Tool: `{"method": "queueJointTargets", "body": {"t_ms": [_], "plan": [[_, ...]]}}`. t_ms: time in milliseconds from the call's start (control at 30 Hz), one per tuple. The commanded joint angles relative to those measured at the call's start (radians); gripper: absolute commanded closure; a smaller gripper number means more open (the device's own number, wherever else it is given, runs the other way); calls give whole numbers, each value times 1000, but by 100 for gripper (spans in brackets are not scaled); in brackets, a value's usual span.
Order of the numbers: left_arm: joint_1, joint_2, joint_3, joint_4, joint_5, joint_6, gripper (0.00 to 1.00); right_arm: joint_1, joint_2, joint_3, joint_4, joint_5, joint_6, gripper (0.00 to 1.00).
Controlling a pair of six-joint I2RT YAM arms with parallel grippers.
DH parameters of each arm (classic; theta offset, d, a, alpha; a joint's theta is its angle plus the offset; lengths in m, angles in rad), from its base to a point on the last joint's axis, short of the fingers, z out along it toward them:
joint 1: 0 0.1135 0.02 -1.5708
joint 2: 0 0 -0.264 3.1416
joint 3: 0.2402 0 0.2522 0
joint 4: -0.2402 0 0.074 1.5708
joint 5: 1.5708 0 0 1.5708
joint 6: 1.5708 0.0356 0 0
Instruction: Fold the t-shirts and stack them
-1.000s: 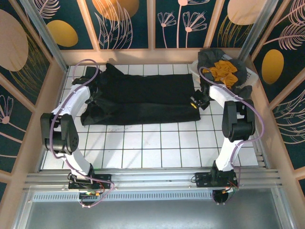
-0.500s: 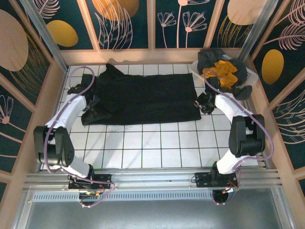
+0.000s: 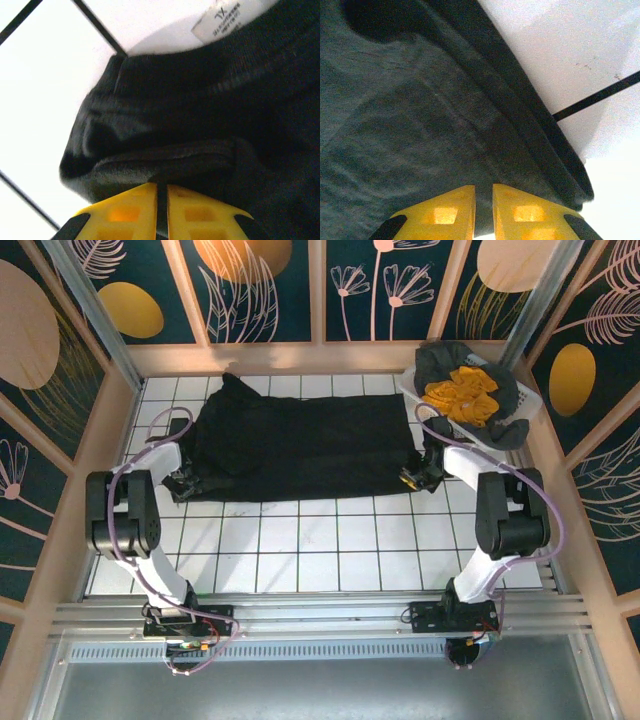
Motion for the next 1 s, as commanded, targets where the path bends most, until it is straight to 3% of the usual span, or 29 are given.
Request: {"method": "queueJointTargets", "body": {"t_ms": [0, 167, 367, 833, 967], "plan": [[23, 66, 74, 25, -63, 50, 87, 6, 57, 34, -19, 29, -19, 83], [45, 140, 111, 10, -118, 99, 87, 5, 101, 43, -58, 59, -20, 82], [46, 141, 28, 9, -102, 84, 86, 6, 104, 22, -121, 92, -24, 81], [47, -161, -270, -22, -56, -51, 84, 2, -155, -215, -263, 94, 8, 78], [48, -237, -286, -48, -82, -82, 80, -5, -223, -242, -275, 90, 16, 77]]}}
